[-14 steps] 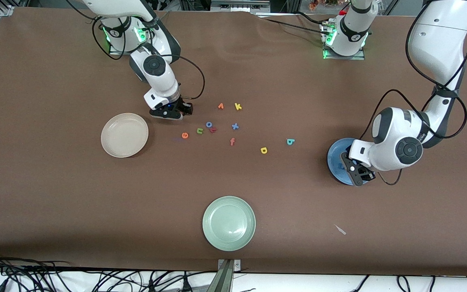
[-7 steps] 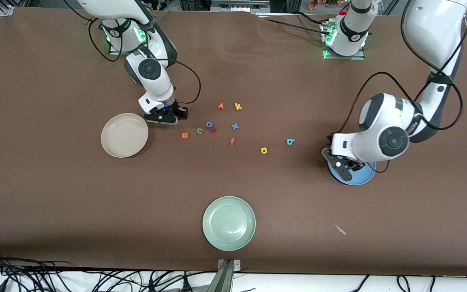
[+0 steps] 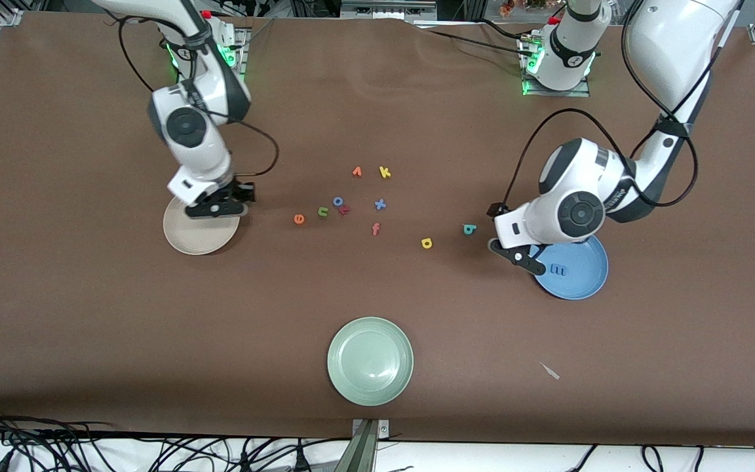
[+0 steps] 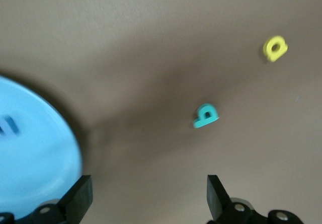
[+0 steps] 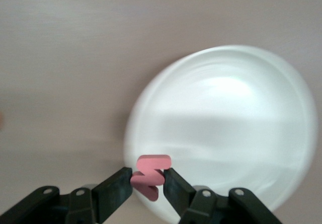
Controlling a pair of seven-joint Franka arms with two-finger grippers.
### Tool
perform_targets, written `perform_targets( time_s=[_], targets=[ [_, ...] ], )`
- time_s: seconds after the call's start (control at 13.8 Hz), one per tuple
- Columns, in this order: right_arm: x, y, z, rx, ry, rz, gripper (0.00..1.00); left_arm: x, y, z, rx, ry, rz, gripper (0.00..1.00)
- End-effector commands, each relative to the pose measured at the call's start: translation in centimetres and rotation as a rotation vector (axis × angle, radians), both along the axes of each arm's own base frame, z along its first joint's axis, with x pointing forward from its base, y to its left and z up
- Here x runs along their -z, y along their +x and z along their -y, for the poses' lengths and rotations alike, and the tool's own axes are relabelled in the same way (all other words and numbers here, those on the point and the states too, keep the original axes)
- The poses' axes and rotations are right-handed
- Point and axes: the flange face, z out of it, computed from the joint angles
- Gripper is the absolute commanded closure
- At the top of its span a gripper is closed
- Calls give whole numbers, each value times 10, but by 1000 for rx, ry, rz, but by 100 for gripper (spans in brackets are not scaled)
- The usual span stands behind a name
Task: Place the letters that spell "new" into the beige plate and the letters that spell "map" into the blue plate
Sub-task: 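Drop the blue m on the blue plate while the right gripper carries the pink m, then release the pink m on the beige plate while the left gripper reaches the teal b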
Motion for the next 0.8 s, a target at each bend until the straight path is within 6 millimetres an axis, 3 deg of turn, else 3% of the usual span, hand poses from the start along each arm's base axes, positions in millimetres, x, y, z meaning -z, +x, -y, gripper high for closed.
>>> perform_targets(
  time_s=[0.0,0.22,0.36,0.43,0.51,0.65,0.72],
  targets=[
    [-9,4,55,-77,-22,-35,67,-5,-20,25,-163,65,0,0],
    [5,-11,86,-72,-26,-79,66,12,-28,32,-198,31,56,1],
    [6,-9,95,-91,-25,-77,55,27,-37,37,-210,1,95,3],
    [5,-9,95,-85,-21,-75,30,31,-43,46,-209,-1,102,3],
    [5,-8,95,-68,-17,-73,22,35,-50,58,-218,4,97,4],
    [3,-5,84,-43,5,-65,18,42,-60,78,-246,38,139,4],
    [0,-1,66,-26,24,-52,18,47,-65,86,-259,70,159,4]
  ],
)
